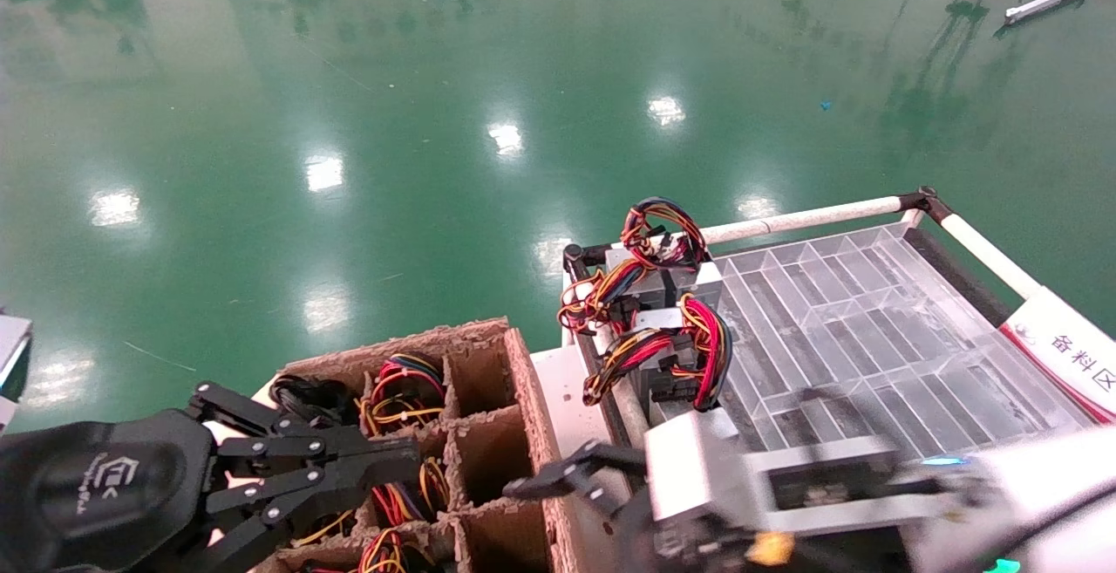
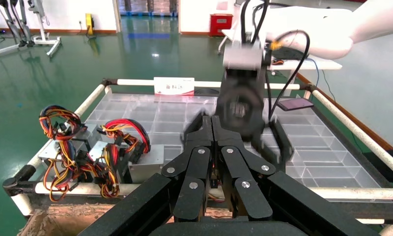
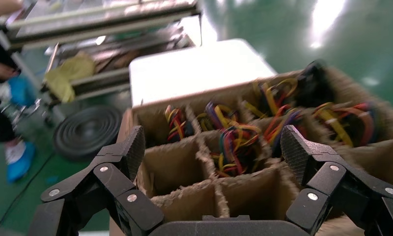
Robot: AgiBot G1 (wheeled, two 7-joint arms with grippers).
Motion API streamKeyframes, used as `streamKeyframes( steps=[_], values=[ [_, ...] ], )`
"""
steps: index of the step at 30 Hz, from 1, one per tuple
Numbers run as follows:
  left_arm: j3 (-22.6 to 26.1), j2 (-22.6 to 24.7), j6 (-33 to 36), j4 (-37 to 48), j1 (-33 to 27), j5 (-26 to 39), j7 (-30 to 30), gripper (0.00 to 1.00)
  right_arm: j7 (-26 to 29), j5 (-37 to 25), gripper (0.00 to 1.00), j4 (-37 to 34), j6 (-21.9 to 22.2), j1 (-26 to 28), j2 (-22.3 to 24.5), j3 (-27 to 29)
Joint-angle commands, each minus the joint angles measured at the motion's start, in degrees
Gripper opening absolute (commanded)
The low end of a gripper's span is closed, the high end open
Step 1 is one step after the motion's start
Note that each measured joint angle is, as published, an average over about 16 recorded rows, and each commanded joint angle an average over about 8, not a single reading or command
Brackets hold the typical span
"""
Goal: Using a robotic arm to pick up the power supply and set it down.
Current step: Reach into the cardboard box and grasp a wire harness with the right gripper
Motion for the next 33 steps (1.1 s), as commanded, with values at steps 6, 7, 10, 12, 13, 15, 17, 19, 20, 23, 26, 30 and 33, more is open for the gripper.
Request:
streamKeyframes(
  steps=[6,7,10,12,13,15,17,19,20,23,26,30,33],
  values=[
    [0.0,0.0,0.0,0.0,0.0,0.0,0.0,0.00,-2.4,-6.8,0.58,-6.7,-0.9,4.8,-7.3,-4.8],
    [0.0,0.0,0.0,0.0,0.0,0.0,0.0,0.00,-2.9,-7.6,0.46,-7.7,-0.8,5.4,-8.3,-5.4],
    [0.0,0.0,0.0,0.0,0.0,0.0,0.0,0.00,-4.4,-9.8,0.09,-10.8,-0.7,7.0,-11.1,-6.9],
    [0.0,0.0,0.0,0.0,0.0,0.0,0.0,0.00,-5.4,-11.1,0.00,-12.8,-0.6,7.9,-12.9,-7.9],
    [0.0,0.0,0.0,0.0,0.0,0.0,0.0,0.02,-5.9,-11.7,0.00,-13.8,-0.5,8.3,-13.8,-8.3],
    [0.0,0.0,0.0,0.0,0.0,0.0,0.0,0.10,-6.8,-12.7,0.00,-15.8,-0.5,9.0,-15.4,-9.1],
    [0.0,0.0,0.0,0.0,0.0,0.0,0.0,0.22,-7.8,-13.6,0.00,-17.8,-0.5,9.7,-16.9,-9.8],
    [0.0,0.0,0.0,0.0,0.0,0.0,0.0,0.37,-8.7,-14.4,0.00,-19.7,-0.5,10.4,-18.2,-10.4],
    [0.0,0.0,0.0,0.0,0.0,0.0,0.0,0.46,-9.2,-14.8,0.00,-20.6,-0.5,10.7,-18.8,-10.7],
    [0.0,0.0,0.0,0.0,0.0,0.0,0.0,0.65,-10.5,-15.8,0.00,-23.2,-0.3,11.7,-20.4,-11.4],
    [0.0,0.0,0.0,0.0,0.0,0.0,0.0,0.77,-11.9,-16.6,0.00,-25.4,-0.1,12.5,-21.8,-12.0],
    [0.0,0.0,0.0,0.0,0.0,0.0,0.0,0.87,-13.4,-17.3,0.00,-27.9,0.3,13.5,-23.1,-12.6],
    [0.0,0.0,0.0,0.0,0.0,0.0,0.0,0.92,-14.4,-17.7,0.00,-29.3,0.6,14.0,-23.9,-13.0]
  ],
)
